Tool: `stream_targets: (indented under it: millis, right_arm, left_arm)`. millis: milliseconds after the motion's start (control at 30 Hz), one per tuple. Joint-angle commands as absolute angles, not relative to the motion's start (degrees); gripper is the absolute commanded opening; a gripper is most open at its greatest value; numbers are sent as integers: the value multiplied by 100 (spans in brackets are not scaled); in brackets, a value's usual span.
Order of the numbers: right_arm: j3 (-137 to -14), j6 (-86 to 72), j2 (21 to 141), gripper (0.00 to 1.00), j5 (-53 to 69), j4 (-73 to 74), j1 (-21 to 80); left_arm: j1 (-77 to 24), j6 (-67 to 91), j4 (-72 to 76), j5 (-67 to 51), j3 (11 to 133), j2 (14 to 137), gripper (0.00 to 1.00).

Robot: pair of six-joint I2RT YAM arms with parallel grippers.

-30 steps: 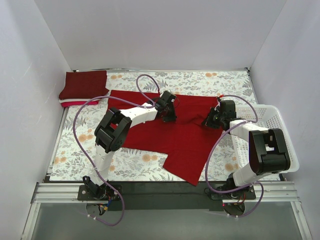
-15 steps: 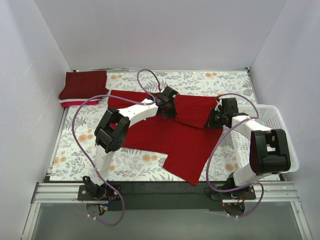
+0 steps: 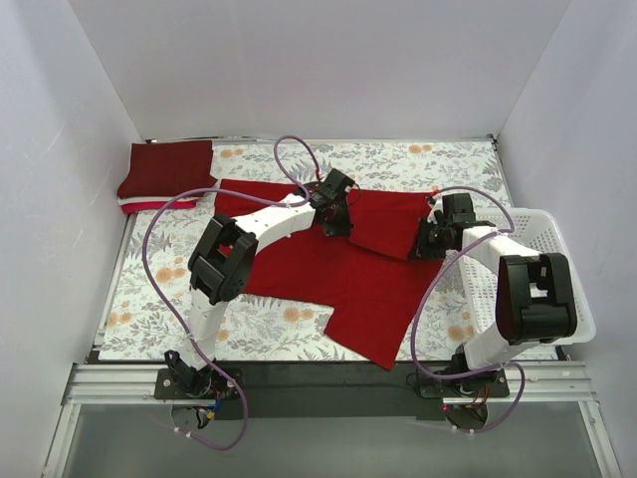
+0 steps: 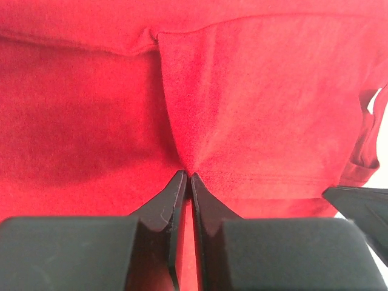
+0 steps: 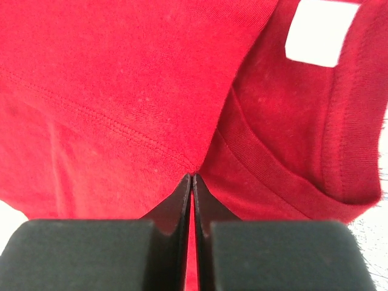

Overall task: Fold and stack the t-shirts
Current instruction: Fold the tshirt

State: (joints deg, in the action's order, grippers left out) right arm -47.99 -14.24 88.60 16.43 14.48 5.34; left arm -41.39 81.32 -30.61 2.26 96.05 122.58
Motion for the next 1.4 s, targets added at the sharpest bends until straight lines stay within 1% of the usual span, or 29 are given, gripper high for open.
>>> stream_targets:
  millis: [0,33,67,100,167,200,300,400,467,500,567,733,900,1033,1167,1367]
  right_arm:
    - [-4992,-1135,9061,11,2029,1661,510]
    - [-5036,-1099,9105,15,2074,1705,510]
    - [-5114,-1064,9149,22,2109,1740,510]
    - [-5176,-1003,9149,24,2153,1810,518]
    - [-5308,-976,9071,31,2066,1872,510]
    - [-5509,-958,9018,32,1883,1898,510]
    - [-5965,-975,8921,34,1381,1898,510]
    - [-6501,-1019,9113,34,810,1855,492]
    - [-6696,-1081,9351,30,468,1671,483]
    - [-6854,-1125,9543,28,396,1496,449]
    - [-7021,-1142,9746,27,229,1354,413]
    - [-7566,-1151,10492,26,123,1099,387]
    - [-7962,-1116,11152,26,106,1072,299]
    - [-8225,-1081,11626,26,-167,1072,132]
    - [-8525,-1046,12066,26,-115,1133,35]
    - [-9579,-985,12805,27,-184,1634,-281]
  left_arm:
    - [-4166,8226,-3269,88,9545,12313,7]
    - [-4166,8227,-3270,105,9554,12296,8]
    - [-4166,8227,-3296,175,9580,12270,10]
    - [-4157,8227,-3348,211,9676,12235,18]
    - [-4131,8148,-3410,316,9799,12147,28]
    - [-4079,8104,-3462,325,9922,12112,37]
    - [-3886,7893,-3393,395,10115,11823,50]
    - [-3500,7700,-3226,649,10143,11585,51]
    - [-3218,7638,-3112,755,10116,11540,51]
    - [-2921,7594,-3077,860,10073,11540,51]
    - [-2473,7541,-3006,940,10029,11575,50]
    - [-1759,7296,-2672,1388,9747,11786,48]
    - [-1039,7260,-2637,1336,9817,12294,47]
    - [-756,7216,-2689,1275,9817,12577,47]
    - [-703,7207,-2794,1292,9870,12823,47]
    - [-624,7242,-3084,1292,10151,13227,47]
